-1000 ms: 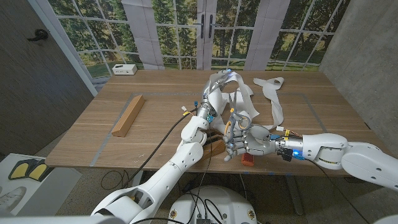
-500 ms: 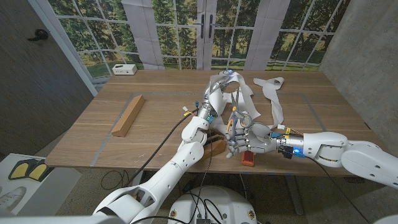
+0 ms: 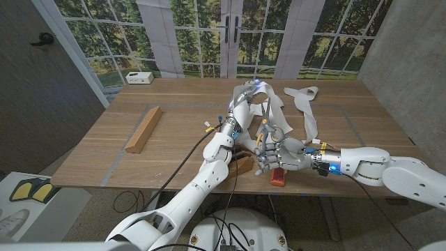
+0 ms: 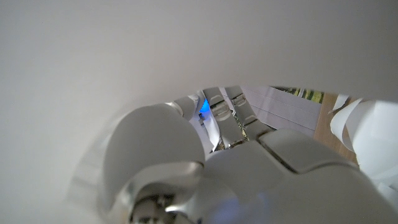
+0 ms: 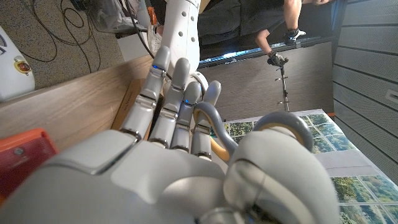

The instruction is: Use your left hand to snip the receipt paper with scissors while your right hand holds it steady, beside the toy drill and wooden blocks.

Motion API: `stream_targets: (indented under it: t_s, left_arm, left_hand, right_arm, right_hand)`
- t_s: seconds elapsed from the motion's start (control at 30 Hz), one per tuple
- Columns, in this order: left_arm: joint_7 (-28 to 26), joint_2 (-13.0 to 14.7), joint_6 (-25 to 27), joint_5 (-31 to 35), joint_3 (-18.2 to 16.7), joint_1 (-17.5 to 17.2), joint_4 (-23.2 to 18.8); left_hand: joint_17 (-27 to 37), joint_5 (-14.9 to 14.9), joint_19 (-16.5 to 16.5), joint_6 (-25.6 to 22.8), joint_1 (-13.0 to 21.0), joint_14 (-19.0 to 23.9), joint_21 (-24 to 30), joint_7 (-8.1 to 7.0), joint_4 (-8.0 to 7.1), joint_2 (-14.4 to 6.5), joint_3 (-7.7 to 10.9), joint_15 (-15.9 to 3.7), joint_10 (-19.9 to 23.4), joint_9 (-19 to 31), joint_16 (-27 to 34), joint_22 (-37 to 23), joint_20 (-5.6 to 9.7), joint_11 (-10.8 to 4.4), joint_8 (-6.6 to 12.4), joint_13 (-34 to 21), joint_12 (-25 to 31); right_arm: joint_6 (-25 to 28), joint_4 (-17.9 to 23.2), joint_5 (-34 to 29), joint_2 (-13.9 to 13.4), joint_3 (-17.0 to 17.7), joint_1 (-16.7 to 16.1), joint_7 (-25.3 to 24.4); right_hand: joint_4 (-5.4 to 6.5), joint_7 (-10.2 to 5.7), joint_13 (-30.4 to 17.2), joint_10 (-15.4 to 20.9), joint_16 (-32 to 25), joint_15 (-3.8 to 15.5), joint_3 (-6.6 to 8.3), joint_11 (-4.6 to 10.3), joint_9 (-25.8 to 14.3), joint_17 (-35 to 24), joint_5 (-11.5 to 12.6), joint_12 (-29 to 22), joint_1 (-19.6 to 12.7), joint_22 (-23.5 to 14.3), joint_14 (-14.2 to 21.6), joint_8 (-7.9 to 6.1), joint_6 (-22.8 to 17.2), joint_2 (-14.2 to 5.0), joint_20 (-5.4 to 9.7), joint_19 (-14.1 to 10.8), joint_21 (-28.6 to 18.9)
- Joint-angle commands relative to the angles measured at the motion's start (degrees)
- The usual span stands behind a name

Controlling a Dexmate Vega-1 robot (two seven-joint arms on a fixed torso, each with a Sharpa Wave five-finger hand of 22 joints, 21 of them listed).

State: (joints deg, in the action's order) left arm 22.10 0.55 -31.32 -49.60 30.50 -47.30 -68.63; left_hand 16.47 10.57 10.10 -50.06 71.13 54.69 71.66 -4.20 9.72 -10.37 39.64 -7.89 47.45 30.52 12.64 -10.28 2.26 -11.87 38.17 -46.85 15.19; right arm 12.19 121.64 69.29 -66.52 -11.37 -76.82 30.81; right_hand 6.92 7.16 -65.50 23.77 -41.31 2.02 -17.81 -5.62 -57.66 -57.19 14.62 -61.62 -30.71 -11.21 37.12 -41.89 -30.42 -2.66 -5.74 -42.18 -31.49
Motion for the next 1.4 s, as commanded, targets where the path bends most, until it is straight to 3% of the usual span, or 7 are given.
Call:
stream_targets:
  t_s: [0.03, 0.2, 0.37, 0.73, 1.13, 1.4]
  left_arm:
    - [0.29, 0.69, -0.09, 0.18, -0.09, -0.95, -1.24]
    - [0.97, 0.82, -0.37, 0.14, -0.01, -1.09, -0.92]
    - [3.87, 1.30, 4.13, -5.07, -0.74, -2.14, -3.05]
    - [6.76, 2.09, 5.96, -7.47, -1.94, -2.77, -3.79]
    - [8.90, 2.76, 6.71, -8.34, -2.61, -3.13, -4.14]
    - [9.75, 2.82, 7.80, -8.95, -2.69, -3.13, -4.64]
  left_hand:
    - [0.04, -0.22, -0.10, -0.48, 0.71, 0.58, 0.47, 0.06, 0.08, 0.06, 0.20, -5.52, 0.57, -0.19, 0.42, -0.17, 7.83, 0.07, -0.19, -0.26, -0.35]
    - [0.00, -0.22, -0.13, -0.48, 0.86, 0.80, 0.69, 0.00, 0.14, 0.11, 0.18, -5.51, 0.52, -0.24, 0.51, -0.18, 7.87, 0.08, -0.22, -0.22, -0.49]
    - [-0.06, -0.22, -0.19, -0.49, 1.03, 0.89, 0.92, 0.00, 0.20, 0.18, 0.17, -5.51, 0.72, -0.27, 0.53, -0.17, 7.90, 0.07, -0.21, -0.30, -0.48]
    - [-0.20, -0.21, -0.40, -0.69, 1.27, 0.90, 1.28, -0.07, 0.24, 0.30, 0.13, -5.49, 0.94, -0.39, 0.50, -0.14, 7.87, 0.09, -0.19, -0.50, -0.49]
    - [-0.34, -0.19, -0.74, -0.53, 1.48, 1.06, 1.70, -0.12, 0.19, 0.36, 0.05, -5.49, 1.00, -0.21, 0.54, -0.09, 7.78, 0.10, -0.12, -0.54, -0.72]
    - [-0.44, -0.19, -0.97, -0.65, 1.56, 1.05, 1.96, -0.10, 0.15, 0.39, -0.02, -5.49, 1.07, -0.29, 0.52, -0.07, 7.67, 0.10, -0.12, -0.64, -0.80]
  right_arm:
    - [-0.29, -1.44, 0.13, 0.90, 0.18, 0.22, 0.44]
    - [-0.08, -2.11, 0.38, 1.84, -0.34, 0.94, 0.58]
    - [1.15, -2.47, 0.55, 2.10, -1.12, 2.04, 0.41]
    - [1.61, -2.84, 0.28, 3.01, -2.11, 3.36, 0.11]
    - [0.14, -2.67, 0.80, 3.02, -0.19, 2.02, -0.92]
    - [0.71, -2.46, 0.06, 3.22, -1.01, 3.01, -0.35]
  right_hand:
    - [-0.03, 0.63, 0.69, 1.21, 0.37, 0.34, -0.18, -0.02, 0.16, 0.39, -0.11, 0.37, -0.37, -0.19, 0.69, 0.20, -1.26, -0.20, -0.06, -0.52, 0.24]
    - [0.08, 0.99, 1.21, 1.66, 0.45, 0.16, -0.28, -0.25, 1.04, 0.48, -0.14, 0.58, -0.13, -0.19, 0.86, 1.07, -0.83, -0.14, -0.08, -0.67, 0.30]
    - [0.27, 1.19, 1.01, 1.68, 0.61, 0.06, -0.39, -0.42, 2.19, 0.60, -0.17, 0.45, 0.30, -0.18, 0.93, 2.07, -0.79, -0.10, -0.03, -0.69, 0.42]
    - [0.33, 1.99, 0.89, 1.55, 0.78, 0.14, -0.33, -0.23, 4.69, 0.73, -0.13, 0.34, 0.58, -0.19, 1.09, 4.93, 0.62, -0.20, -0.07, -0.84, 0.65]
    - [0.25, 1.95, 0.97, 1.62, 0.75, 0.25, -0.25, -0.16, 6.56, 0.47, -0.08, 0.30, 0.59, -0.19, 1.08, 6.43, -0.10, -0.27, -0.06, -0.96, 0.84]
    - [0.07, 2.06, 0.99, 1.80, 0.71, 0.40, -0.09, -0.14, 7.68, 0.55, -0.02, 0.20, 0.29, -0.20, 1.43, 7.32, -0.62, -0.39, 0.03, -1.09, 0.93]
